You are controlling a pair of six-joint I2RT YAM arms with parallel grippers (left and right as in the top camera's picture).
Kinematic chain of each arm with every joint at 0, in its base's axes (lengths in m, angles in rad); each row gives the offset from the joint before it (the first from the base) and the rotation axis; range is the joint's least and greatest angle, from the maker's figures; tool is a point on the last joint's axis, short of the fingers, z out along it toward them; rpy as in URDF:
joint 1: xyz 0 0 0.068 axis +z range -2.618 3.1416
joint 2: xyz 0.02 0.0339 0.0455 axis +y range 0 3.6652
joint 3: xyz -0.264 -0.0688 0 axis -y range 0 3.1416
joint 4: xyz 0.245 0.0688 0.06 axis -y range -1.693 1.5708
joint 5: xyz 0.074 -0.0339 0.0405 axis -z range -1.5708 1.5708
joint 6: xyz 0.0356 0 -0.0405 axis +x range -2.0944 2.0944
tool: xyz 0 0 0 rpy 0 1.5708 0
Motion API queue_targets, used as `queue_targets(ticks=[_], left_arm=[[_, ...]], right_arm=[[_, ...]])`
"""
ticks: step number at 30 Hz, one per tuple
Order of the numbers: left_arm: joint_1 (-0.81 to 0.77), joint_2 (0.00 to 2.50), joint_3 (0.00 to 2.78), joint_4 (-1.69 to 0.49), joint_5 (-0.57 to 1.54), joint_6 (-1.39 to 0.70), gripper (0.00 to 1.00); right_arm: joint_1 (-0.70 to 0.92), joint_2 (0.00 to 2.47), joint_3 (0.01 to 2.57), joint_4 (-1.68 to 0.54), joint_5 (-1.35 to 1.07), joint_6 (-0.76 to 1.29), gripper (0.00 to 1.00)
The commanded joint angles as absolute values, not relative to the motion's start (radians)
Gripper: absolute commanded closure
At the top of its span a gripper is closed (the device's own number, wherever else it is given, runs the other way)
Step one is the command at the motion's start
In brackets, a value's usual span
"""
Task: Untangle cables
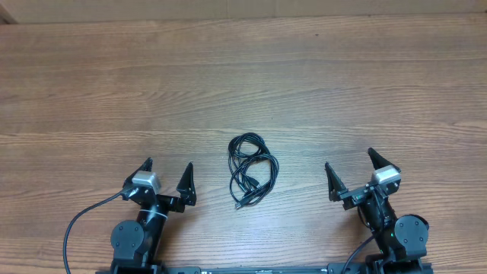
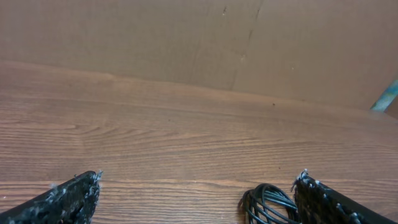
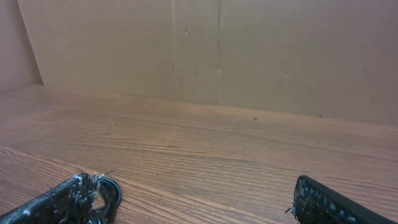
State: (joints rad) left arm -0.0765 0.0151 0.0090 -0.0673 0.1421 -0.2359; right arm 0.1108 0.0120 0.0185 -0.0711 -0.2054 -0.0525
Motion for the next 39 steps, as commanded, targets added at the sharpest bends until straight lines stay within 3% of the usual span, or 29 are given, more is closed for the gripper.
queue_targets(ticks=[1, 12, 29, 39], left_arm=[[-0.072, 0.013, 0.011, -0.078, 0.146, -0.232, 0.0], [-0.072, 0.183, 0.07, -0.139, 0.146, -0.231, 0.0], [-0.072, 0.618, 0.387, -0.237, 0.105, -0.191, 0.0], [-0.072, 0.83, 0.635, -0.453, 0.139, -0.181, 0.0]], right_arm=[[0.103, 0.003, 0.008, -0.066, -0.203, -0.05, 0.0], [0.103, 0.003, 0.008, -0.066, -0.203, -0.05, 0.0], [0.103, 0.003, 0.008, -0.066, -0.203, -0.05, 0.0], [0.103, 0.003, 0.008, -0.066, -0.203, -0.05, 0.0]])
